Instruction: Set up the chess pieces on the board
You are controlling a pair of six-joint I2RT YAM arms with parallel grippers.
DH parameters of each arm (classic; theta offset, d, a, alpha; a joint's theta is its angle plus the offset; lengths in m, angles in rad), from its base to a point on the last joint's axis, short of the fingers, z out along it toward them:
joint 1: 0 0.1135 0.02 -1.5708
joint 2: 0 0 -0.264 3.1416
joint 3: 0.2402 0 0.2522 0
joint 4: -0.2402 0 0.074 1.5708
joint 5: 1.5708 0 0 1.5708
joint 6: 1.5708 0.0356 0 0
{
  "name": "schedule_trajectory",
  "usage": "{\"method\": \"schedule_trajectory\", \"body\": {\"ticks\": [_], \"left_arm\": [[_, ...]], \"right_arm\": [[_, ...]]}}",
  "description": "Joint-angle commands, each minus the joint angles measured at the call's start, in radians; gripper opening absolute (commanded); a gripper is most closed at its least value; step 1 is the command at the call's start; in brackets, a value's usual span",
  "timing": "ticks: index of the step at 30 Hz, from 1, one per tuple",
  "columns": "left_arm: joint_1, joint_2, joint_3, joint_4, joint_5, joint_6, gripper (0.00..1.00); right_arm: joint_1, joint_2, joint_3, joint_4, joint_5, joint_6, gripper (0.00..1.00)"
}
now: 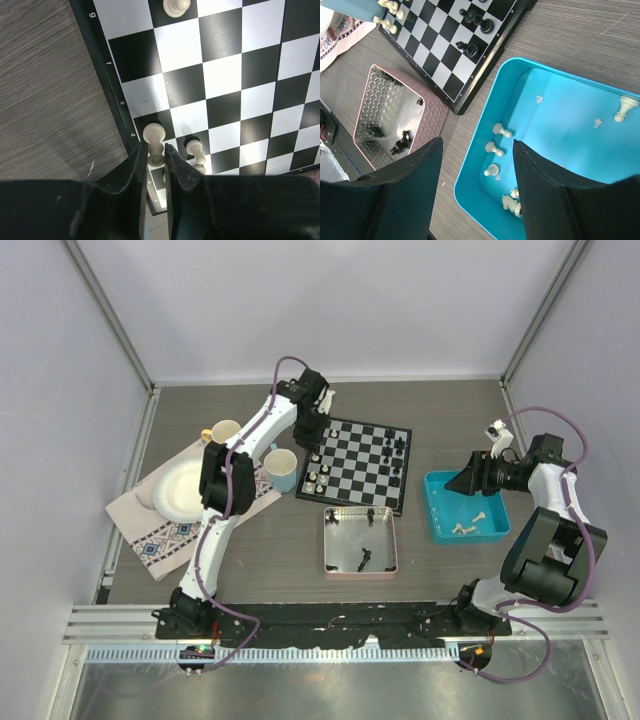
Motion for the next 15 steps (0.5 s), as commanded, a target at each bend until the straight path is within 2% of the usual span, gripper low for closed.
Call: {"method": "schedule_trajectory", "body": {"ticks": [1, 9, 15], "left_arm": [[-0.002, 0.011, 0.035, 0.011, 0.013, -0.007, 0.22], [-0.002, 0.009, 0.035, 0.01, 0.012, -0.015, 0.33], [-0.003, -0.014, 0.043, 0.023, 0.018, -0.039, 0.49]], "right_arm": [[-0.004, -0.001, 0.026, -0.002, -0.031, -0.024, 0.63], [-0.004, -0.001, 0.027, -0.005, -0.033, -0.026, 0.63], [-0.004, -0.001, 0.029, -0.011, -0.034, -0.032, 0.64]]}}
